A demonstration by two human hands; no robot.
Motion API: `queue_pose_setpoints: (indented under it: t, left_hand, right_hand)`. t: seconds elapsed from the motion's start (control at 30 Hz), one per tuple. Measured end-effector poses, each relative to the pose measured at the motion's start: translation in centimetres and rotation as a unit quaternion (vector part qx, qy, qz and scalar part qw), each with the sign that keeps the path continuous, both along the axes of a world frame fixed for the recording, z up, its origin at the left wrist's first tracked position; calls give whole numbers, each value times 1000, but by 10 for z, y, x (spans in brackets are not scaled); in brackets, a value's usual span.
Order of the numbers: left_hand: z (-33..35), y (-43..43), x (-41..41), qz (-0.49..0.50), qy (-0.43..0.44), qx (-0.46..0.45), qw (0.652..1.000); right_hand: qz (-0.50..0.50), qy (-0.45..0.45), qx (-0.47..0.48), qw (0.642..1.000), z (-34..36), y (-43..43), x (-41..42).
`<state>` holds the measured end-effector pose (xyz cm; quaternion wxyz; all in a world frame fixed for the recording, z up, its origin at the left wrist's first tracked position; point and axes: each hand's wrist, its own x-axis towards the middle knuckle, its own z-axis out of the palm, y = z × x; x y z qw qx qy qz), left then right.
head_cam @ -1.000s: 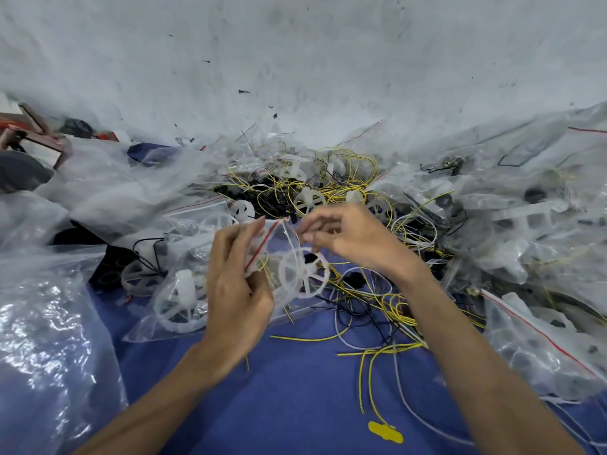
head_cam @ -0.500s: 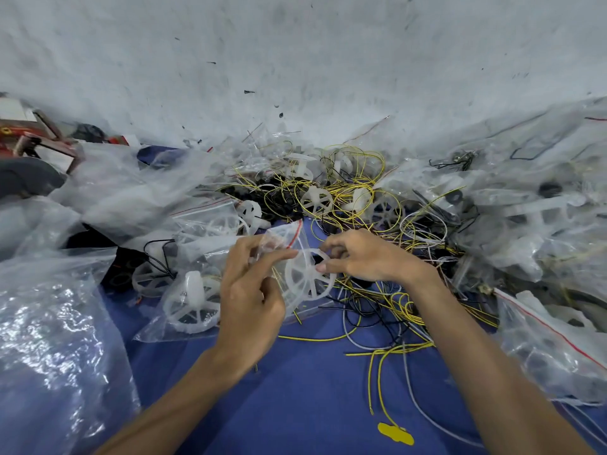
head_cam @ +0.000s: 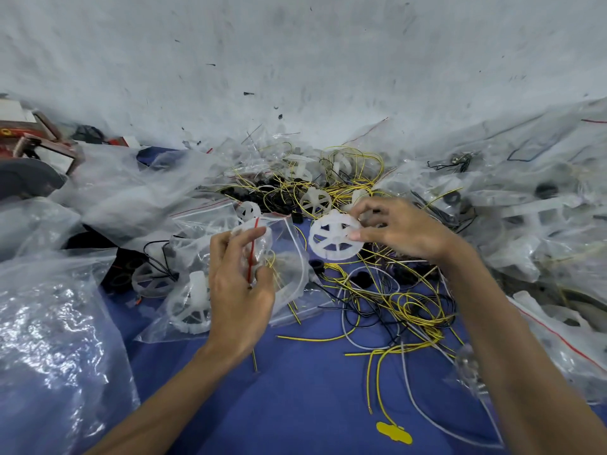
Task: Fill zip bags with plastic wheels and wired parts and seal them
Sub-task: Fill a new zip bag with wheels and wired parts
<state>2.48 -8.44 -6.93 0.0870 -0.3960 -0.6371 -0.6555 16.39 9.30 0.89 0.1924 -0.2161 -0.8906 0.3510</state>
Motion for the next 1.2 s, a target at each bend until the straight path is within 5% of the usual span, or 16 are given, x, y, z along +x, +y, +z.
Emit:
queue_pose_setpoints:
  t: [0.27, 0.43, 0.57, 0.67, 0.77, 0.83, 1.03, 1.2]
  left_hand:
    - [1, 2, -4, 22, -21, 3, 1000]
    - [1, 2, -11, 48, -88, 36, 994]
    - [2, 3, -11, 51, -93, 45, 993]
    - [2, 0, -5, 38, -21, 36, 998]
    - [3, -6, 6, -28, 180, 56, 982]
    - [4, -5, 8, -78, 261, 41, 961]
    - [15, -9, 18, -99, 268, 22, 958]
    - [25, -4, 26, -79, 162, -113, 977]
  right_hand:
    - [-128, 34, 43, 990, 1, 11, 6]
    - [-198, 118, -83, 970, 6, 18, 19]
    - [-265, -8, -33, 964, 0, 32, 29]
    - [-297, -113, 72, 945, -2, 33, 29]
    - [-311, -91, 81, 943, 3, 31, 28]
    - [-301, -48, 52, 951, 6, 28, 29]
    - [-195, 10, -55, 979, 27, 12, 29]
    - [-92, 106, -96, 985, 48, -10, 37]
